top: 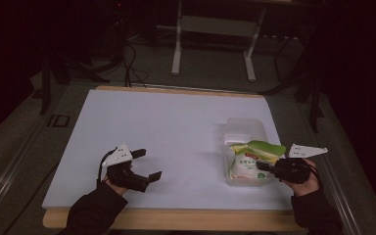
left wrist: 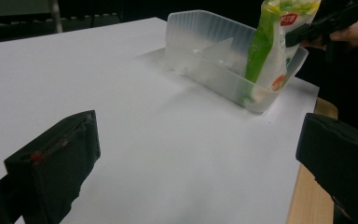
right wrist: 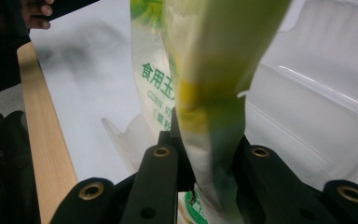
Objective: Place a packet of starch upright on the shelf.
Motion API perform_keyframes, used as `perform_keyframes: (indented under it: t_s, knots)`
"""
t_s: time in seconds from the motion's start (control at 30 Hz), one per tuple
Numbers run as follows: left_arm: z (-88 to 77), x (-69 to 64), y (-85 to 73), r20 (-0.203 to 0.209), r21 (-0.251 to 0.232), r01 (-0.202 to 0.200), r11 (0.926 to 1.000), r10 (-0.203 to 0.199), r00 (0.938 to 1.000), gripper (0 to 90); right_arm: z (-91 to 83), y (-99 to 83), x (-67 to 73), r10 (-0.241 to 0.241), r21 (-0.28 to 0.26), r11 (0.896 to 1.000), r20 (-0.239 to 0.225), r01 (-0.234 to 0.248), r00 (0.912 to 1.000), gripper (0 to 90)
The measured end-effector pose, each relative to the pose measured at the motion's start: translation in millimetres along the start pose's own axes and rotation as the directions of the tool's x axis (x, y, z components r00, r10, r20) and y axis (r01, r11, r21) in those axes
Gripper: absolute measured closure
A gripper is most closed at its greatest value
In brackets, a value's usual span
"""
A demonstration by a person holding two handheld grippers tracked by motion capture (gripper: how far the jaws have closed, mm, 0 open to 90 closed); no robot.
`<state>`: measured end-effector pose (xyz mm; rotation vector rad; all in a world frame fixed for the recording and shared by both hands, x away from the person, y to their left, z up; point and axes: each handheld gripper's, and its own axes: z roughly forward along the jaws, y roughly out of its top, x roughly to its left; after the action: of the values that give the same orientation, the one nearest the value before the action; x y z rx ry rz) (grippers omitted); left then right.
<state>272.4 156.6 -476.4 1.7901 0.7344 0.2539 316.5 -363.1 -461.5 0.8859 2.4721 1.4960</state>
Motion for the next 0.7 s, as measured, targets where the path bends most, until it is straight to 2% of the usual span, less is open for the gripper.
perform_keyframes:
  t_s: [0.13,0.23,0.27,0.3,0.33,0.37,0.4,0.43,0.47,0.5,0.57,0.6,0.63,0.7]
  knots:
    - [-1.1,-0.2,0.0,0.004,0.002,-0.001,1.0000,0.001,1.0000,0.1,0.4,0.5,0.7,-0.007,0.001,1.000,0.007,0.007,1.0000,81.0]
    - [-2.0,-0.9,-0.4,0.007,0.007,-0.008,0.9999,0.008,0.9999,0.1,0.4,0.7,-0.2,0.008,-0.004,1.000,0.003,-0.008,1.0000,77.0]
    - [-2.8,-1.1,-1.0,0.009,0.011,-0.008,0.9999,0.007,0.9999,0.1,-1.6,3.1,1.9,0.012,-0.017,1.000,0.008,-0.012,0.9999,67.6]
    - [-3.5,-1.0,-1.3,0.013,0.011,-0.009,0.9999,0.009,0.9999,0.1,-3.5,5.3,3.1,0.014,-0.032,0.999,0.010,-0.014,0.9998,64.3]
    - [-4.2,-0.9,-1.6,0.011,0.009,-0.009,0.9999,0.008,0.9999,0.1,-5.9,8.2,4.8,0.016,-0.040,0.999,0.020,-0.015,0.9997,56.2]
    - [-4.2,-0.9,-1.6,0.011,0.009,-0.009,0.9999,0.008,0.9999,0.1,-5.9,8.2,4.8,0.016,-0.040,0.999,0.020,-0.015,0.9997,56.2]
    - [-5.0,-0.7,-2.0,0.010,0.010,-0.009,0.9999,0.008,0.9999,0.1,-10.4,15.2,8.4,0.001,-0.067,0.998,0.067,0.003,0.9978,41.7]
    - [-5.9,-0.8,-2.4,0.009,0.008,-0.007,0.9999,0.007,0.9999,0.1,-10.4,15.2,8.4,0.001,-0.067,0.998,0.067,0.003,0.9978,41.7]
    - [-7.6,-1.0,-3.3,0.006,0.009,-0.005,0.9999,0.005,1.0000,0.1,-16.4,23.0,12.4,0.004,-0.097,0.995,0.119,0.008,0.9929,32.1]
    - [-8.7,-1.3,-3.9,0.005,0.007,-0.006,1.0000,0.006,1.0000,0.1,-19.6,26.9,14.6,0.005,-0.111,0.994,0.144,0.011,0.9896,28.0]
    - [-9.9,-1.8,-4.6,0.003,0.005,-0.002,1.0000,0.002,1.0000,0.1,-23.3,30.4,17.2,0.005,-0.133,0.991,0.158,0.016,0.9874,25.3]
    - [-11.2,-2.4,-5.6,0.002,0.001,0.000,1.0000,0.000,1.0000,0.1,-30.3,37.7,22.4,0.015,-0.169,0.985,0.173,0.015,0.9849,15.8]
    - [-13.5,-4.3,-7.9,0.002,-0.004,-0.001,1.0000,0.001,1.0000,0.1,-33.4,41.3,26.1,0.002,-0.186,0.982,0.177,0.031,0.9843,11.5]
    - [-14.9,-5.4,-10.2,-0.003,0.000,-0.006,1.0000,0.006,1.0000,0.1,-39.8,49.5,33.7,-0.015,-0.222,0.973,0.221,0.065,0.9751,11.2]
